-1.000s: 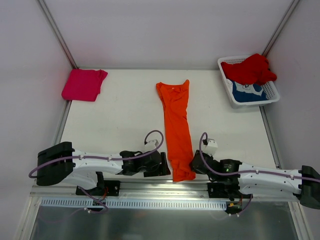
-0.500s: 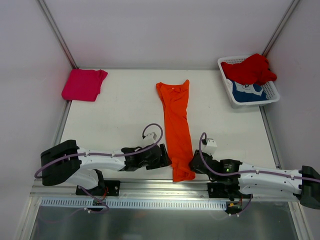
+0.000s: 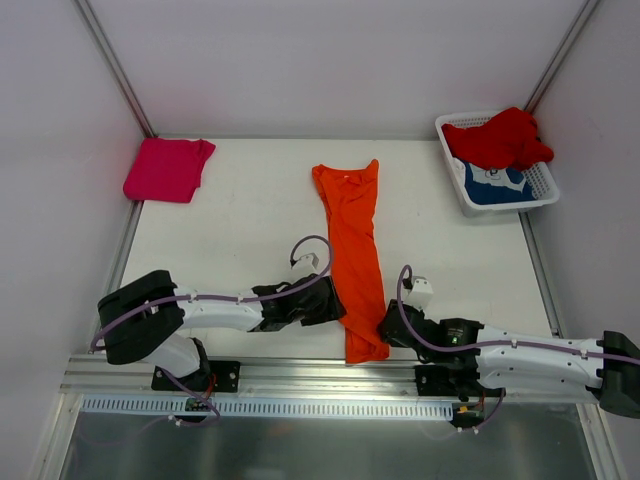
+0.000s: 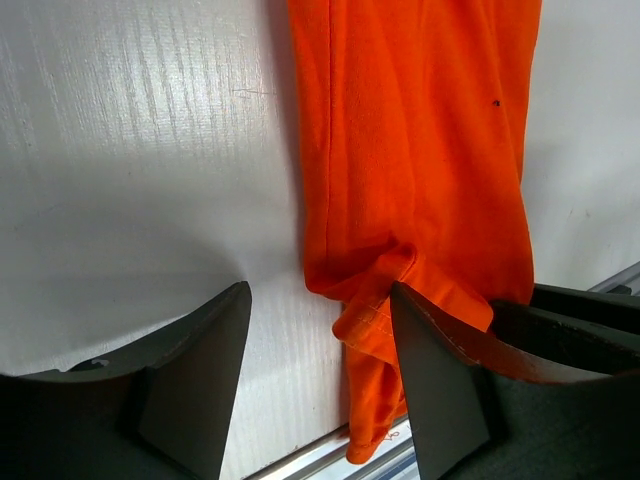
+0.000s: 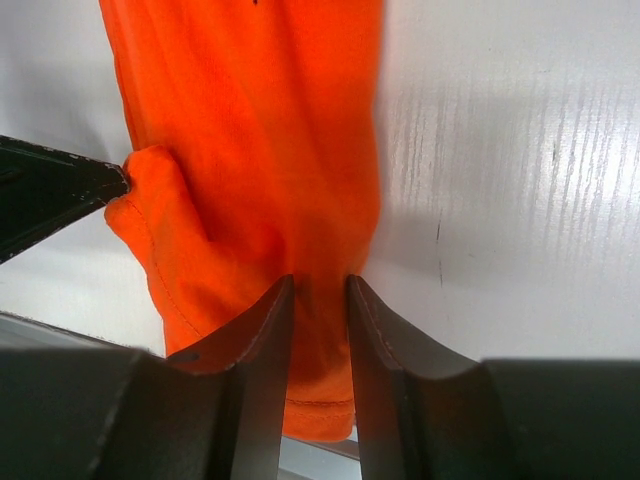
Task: Fold and stack the t-shirts
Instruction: Fold the tshirt
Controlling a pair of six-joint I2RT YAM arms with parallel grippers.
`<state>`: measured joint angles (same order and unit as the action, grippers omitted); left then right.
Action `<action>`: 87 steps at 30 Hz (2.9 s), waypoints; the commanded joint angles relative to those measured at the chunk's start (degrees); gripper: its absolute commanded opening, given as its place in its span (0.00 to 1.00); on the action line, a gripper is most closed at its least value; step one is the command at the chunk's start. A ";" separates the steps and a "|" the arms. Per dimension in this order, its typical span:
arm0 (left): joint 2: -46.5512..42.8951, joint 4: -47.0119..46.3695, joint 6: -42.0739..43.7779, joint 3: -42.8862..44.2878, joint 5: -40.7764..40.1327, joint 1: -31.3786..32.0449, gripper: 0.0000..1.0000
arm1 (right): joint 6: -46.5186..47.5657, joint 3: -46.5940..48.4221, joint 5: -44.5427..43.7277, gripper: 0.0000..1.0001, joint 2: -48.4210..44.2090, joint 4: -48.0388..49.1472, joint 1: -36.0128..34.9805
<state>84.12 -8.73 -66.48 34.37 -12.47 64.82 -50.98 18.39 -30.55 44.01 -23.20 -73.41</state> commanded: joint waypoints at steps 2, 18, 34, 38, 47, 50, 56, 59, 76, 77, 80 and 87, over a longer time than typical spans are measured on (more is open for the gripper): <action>-0.35 3.02 1.18 0.43 0.16 0.13 0.59 | 0.44 1.03 0.22 0.31 0.03 1.23 -0.33; 1.92 3.46 1.87 6.85 0.61 4.44 0.58 | 0.27 0.24 -0.31 0.31 -0.76 1.23 -0.33; 4.74 2.75 2.49 9.05 2.54 5.58 0.00 | -0.08 -0.55 -1.45 0.29 -3.58 -0.71 -0.25; 4.57 4.33 2.40 11.50 2.71 7.34 0.00 | 0.00 -0.90 -1.27 0.30 -3.14 -0.09 -0.25; 2.99 10.57 2.14 15.03 1.40 10.07 0.00 | 0.44 -1.17 -1.71 0.30 -3.31 0.00 -0.33; 1.76 11.63 0.91 14.32 0.69 11.03 0.00 | 0.71 -1.43 -1.88 0.30 -4.10 0.00 -0.25; 0.09 13.39 -2.60 11.60 -0.27 13.84 0.00 | 1.15 -1.61 -1.97 0.30 -5.07 -0.18 -0.25; -0.35 14.00 -4.79 10.54 -0.54 15.42 0.00 | 1.32 -1.52 -2.15 0.30 -5.16 -0.18 -0.16; -0.88 17.17 -6.91 8.26 -2.64 18.86 0.89 | 2.38 -0.81 -1.62 0.30 -5.25 -0.35 -0.16; -1.06 17.52 -7.00 8.17 -3.17 18.86 0.89 | 2.38 -0.81 -1.62 0.30 -5.25 -0.35 -0.16; -1.85 17.61 -6.82 7.12 -5.54 18.86 0.87 | 2.55 -0.73 -1.45 0.30 -5.25 -0.09 -0.16; 0.78 16.91 -7.09 6.85 -8.19 18.42 0.82 | 2.73 -0.73 -1.36 0.30 -5.16 0.26 -0.16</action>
<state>84.12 7.75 -73.97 41.34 -17.80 82.94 -48.77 16.95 -31.05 39.20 -23.42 -73.38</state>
